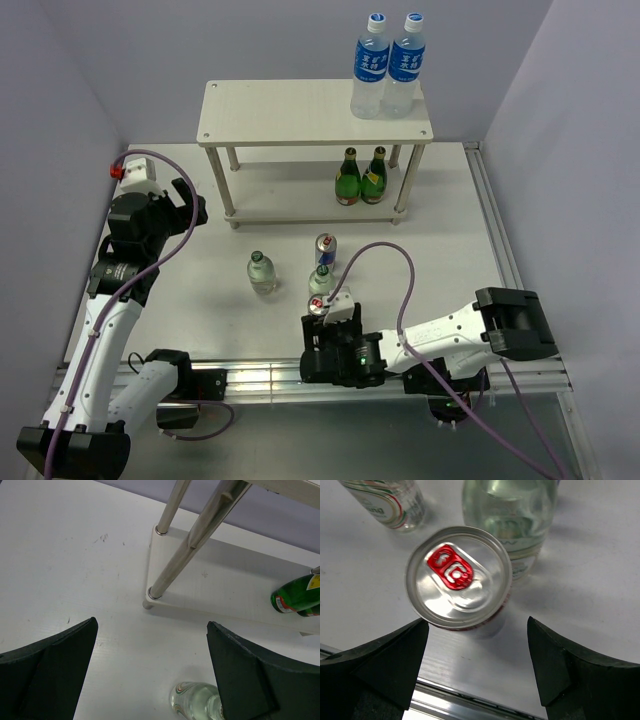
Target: Place and organize the beverage onto the shelf
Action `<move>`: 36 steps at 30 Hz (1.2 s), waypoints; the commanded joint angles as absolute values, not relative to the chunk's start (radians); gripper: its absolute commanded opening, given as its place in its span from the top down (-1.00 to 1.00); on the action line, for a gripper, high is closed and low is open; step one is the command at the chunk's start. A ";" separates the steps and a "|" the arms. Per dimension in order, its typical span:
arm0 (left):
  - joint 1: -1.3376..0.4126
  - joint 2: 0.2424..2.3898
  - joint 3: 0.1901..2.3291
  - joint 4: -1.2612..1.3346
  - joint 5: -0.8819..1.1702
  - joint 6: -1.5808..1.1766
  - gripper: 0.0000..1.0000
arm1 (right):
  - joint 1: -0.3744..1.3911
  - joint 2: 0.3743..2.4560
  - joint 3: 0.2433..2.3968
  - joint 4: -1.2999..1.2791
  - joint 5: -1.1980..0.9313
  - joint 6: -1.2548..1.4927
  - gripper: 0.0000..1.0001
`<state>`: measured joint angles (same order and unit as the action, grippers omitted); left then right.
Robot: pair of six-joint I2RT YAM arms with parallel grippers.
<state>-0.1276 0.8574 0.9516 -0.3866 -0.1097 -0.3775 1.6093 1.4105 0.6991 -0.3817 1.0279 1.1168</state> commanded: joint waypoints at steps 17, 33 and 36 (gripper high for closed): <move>-0.124 0.857 0.960 -0.374 -0.092 -0.359 -0.95 | 1.511 1.526 0.604 0.071 1.190 0.960 0.12; -0.124 0.864 0.959 -0.376 -0.094 -0.359 -0.95 | 1.661 1.312 1.044 -0.617 1.324 1.074 1.00; -0.124 0.865 0.960 -0.377 -0.095 -0.359 -0.95 | 1.663 1.246 1.094 -0.435 1.316 0.799 1.00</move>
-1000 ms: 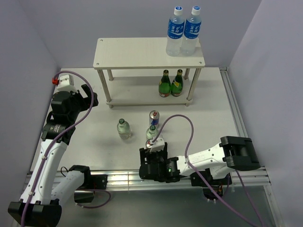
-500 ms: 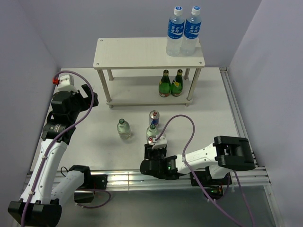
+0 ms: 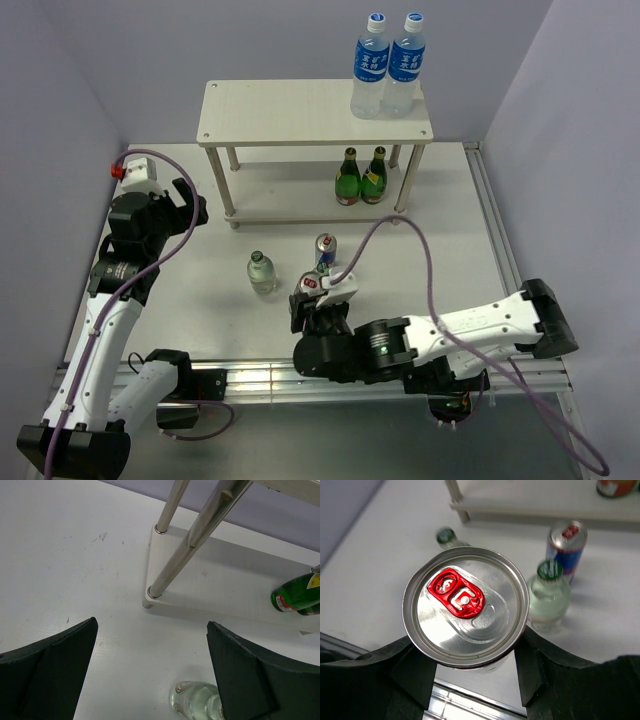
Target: Place and organize the beverage onto the shelf
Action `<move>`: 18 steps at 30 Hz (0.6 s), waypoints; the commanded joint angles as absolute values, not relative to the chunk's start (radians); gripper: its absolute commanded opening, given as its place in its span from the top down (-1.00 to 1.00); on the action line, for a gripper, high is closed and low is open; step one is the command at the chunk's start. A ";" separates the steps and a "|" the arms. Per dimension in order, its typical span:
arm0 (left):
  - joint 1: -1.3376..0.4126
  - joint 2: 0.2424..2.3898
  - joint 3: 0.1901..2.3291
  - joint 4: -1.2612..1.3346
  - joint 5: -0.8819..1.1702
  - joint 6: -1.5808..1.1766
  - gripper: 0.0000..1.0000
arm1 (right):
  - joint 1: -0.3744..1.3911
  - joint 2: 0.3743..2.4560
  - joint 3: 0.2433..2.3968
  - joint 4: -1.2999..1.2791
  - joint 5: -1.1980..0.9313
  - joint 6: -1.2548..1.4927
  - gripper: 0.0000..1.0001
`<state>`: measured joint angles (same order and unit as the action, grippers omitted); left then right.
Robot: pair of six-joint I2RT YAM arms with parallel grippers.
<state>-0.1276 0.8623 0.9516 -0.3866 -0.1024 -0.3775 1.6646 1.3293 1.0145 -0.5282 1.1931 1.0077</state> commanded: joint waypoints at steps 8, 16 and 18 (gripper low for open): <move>-0.124 0.864 0.959 -0.377 -0.095 -0.357 -0.95 | 1.436 1.163 1.254 -0.095 0.973 0.257 1.00; -0.124 0.859 0.960 -0.376 -0.095 -0.357 -0.95 | 1.156 1.392 1.759 -0.228 0.707 0.114 1.00; -0.124 0.858 0.959 -0.376 -0.097 -0.357 -0.95 | 1.093 1.495 1.936 -0.305 0.652 0.098 1.00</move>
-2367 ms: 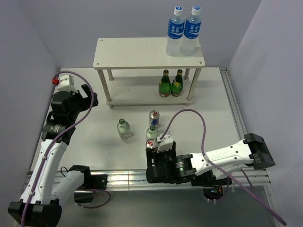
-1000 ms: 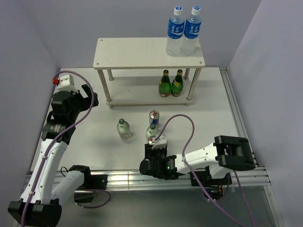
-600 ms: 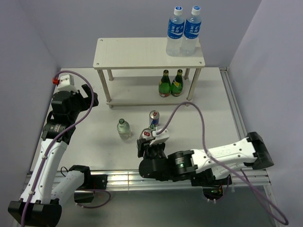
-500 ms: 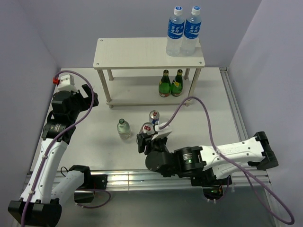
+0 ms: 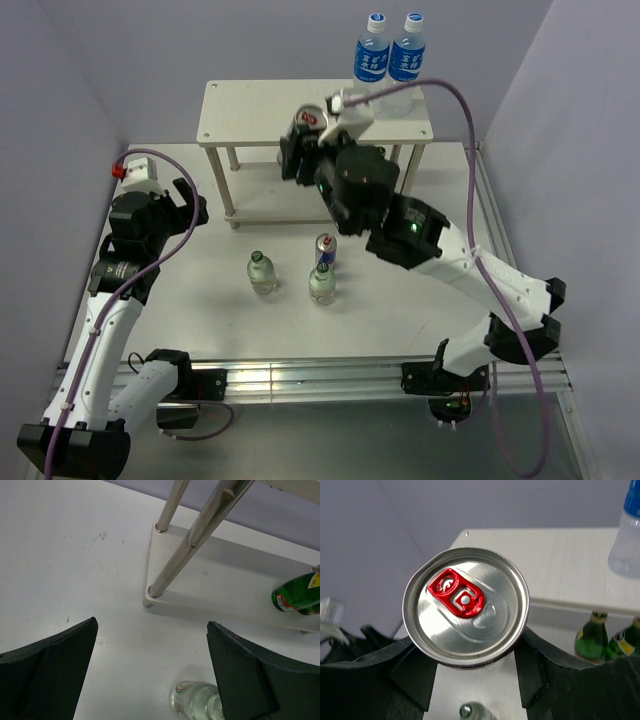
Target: Place and organize the beverage onto the shelf
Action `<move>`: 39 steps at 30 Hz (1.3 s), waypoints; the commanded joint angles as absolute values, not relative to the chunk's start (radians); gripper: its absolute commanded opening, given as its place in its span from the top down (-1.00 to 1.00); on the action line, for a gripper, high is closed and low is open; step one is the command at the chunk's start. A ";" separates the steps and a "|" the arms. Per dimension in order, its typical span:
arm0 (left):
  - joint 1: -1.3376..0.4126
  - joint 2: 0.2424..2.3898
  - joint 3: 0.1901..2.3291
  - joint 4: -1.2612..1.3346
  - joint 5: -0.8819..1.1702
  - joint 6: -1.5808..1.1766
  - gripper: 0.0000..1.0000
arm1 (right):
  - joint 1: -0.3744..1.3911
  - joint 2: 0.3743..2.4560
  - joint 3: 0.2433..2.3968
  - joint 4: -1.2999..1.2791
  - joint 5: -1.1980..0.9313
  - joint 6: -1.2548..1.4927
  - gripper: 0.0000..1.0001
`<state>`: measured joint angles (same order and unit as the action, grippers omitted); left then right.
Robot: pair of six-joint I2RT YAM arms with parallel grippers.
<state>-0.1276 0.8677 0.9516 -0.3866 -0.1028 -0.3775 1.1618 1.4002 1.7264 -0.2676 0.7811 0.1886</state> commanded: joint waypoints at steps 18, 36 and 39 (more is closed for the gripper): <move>-0.123 0.847 0.960 -0.376 -0.087 -0.356 -0.95 | 0.787 1.962 2.523 -0.450 0.425 0.071 1.00; -0.123 0.845 0.962 -0.379 -0.092 -0.356 -0.95 | 0.729 2.091 2.505 -0.390 0.397 0.054 0.88; -0.123 0.844 0.962 -0.380 -0.089 -0.356 -0.95 | 0.726 2.109 2.499 -0.377 0.411 0.040 0.77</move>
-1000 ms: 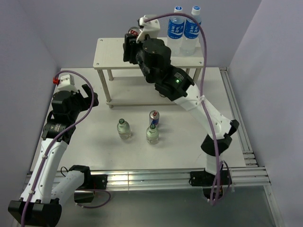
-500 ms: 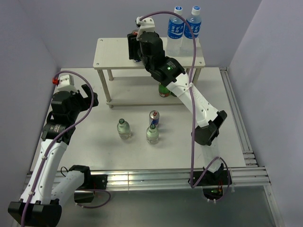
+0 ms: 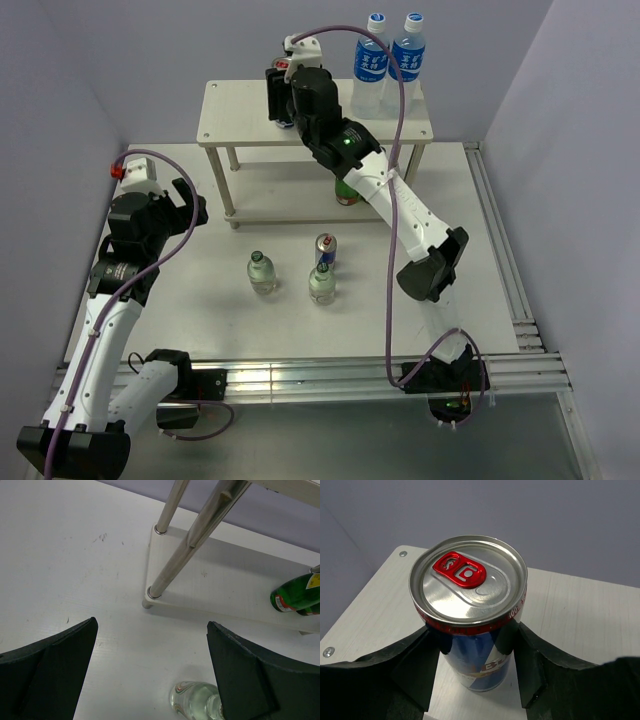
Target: Place and organize the beverage onto the shelf
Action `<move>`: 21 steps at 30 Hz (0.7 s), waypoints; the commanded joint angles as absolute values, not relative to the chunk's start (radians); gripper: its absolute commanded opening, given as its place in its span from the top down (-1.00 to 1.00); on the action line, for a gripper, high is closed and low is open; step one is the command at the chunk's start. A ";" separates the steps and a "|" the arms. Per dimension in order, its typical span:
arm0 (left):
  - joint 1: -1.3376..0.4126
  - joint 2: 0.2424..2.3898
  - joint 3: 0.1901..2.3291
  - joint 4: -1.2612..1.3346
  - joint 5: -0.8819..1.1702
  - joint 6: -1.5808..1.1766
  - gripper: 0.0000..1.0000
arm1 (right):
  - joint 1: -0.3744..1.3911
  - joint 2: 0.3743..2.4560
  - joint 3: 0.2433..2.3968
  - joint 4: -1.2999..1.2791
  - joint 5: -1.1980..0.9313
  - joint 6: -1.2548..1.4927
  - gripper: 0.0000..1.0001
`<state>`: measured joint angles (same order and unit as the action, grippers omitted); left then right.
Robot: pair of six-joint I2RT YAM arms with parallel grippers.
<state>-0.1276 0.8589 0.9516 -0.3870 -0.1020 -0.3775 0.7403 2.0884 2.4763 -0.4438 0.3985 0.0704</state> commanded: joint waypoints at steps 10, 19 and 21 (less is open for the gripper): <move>-0.123 0.845 0.962 -0.380 -0.089 -0.356 -0.96 | 0.724 2.114 2.454 -0.367 0.416 0.060 -0.70; -0.120 0.845 0.962 -0.380 -0.090 -0.356 -0.96 | 0.727 2.022 2.310 -0.316 0.434 0.080 -1.00; -0.118 0.847 0.960 -0.379 -0.087 -0.356 -0.96 | 0.730 1.993 2.272 -0.305 0.436 0.084 -1.00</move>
<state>-0.1272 0.8589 0.9516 -0.3870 -0.1020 -0.3775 0.7303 2.0907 2.3005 -0.3550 0.4198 0.0643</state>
